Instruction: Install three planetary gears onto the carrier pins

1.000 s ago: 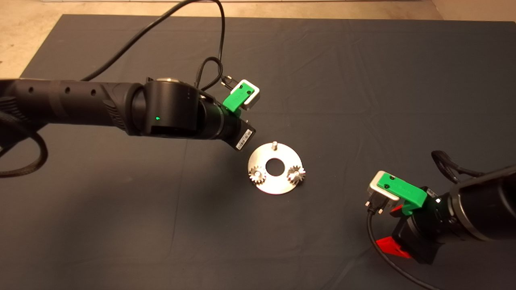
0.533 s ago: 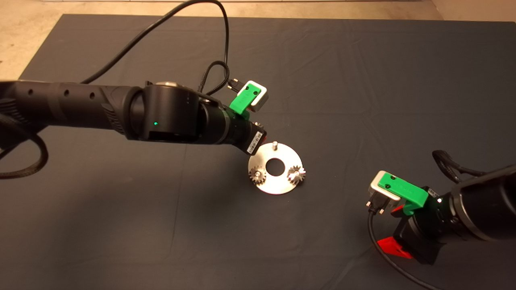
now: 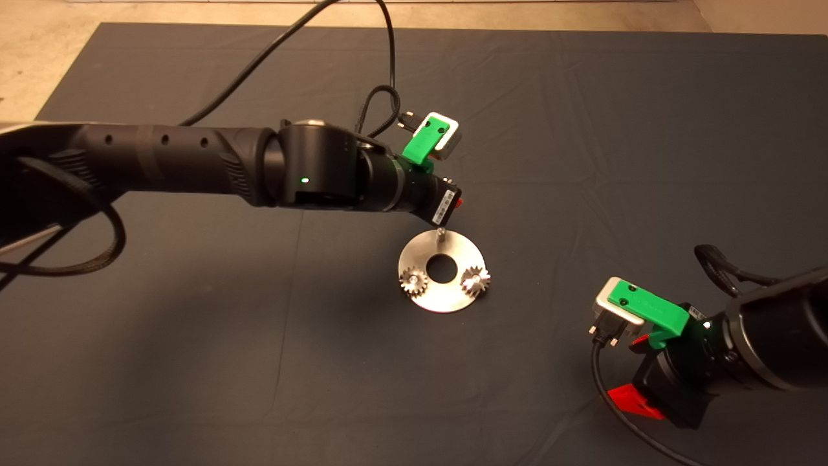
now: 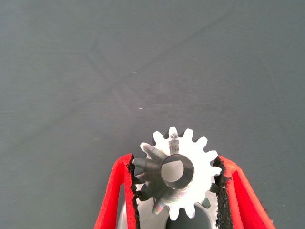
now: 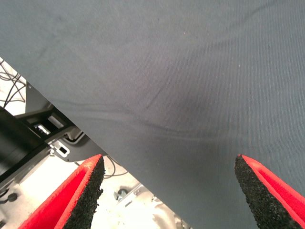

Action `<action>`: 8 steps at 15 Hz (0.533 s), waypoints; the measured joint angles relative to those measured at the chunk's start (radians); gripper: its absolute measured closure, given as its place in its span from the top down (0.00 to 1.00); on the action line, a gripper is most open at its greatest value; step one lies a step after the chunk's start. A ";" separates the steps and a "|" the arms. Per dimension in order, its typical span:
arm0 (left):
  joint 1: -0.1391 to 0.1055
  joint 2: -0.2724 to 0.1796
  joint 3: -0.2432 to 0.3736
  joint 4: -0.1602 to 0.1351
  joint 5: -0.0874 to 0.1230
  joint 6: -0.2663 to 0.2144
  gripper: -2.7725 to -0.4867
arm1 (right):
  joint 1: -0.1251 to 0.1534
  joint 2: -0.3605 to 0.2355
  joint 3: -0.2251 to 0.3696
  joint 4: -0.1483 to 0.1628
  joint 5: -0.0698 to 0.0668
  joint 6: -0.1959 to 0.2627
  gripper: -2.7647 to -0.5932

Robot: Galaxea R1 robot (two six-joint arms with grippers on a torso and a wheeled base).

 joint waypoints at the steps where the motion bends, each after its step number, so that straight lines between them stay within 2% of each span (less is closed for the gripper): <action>1: 0.009 0.003 -0.016 0.000 -0.017 0.000 0.07 | 0.000 -0.003 0.000 0.000 -0.001 0.000 0.66; 4: 0.019 0.000 -0.032 0.001 -0.020 0.012 0.07 | 0.000 -0.010 0.000 0.001 -0.002 0.000 0.66; 8: 0.019 0.005 -0.002 0.001 -0.020 0.018 0.07 | 0.000 -0.017 0.000 0.001 -0.001 0.000 0.66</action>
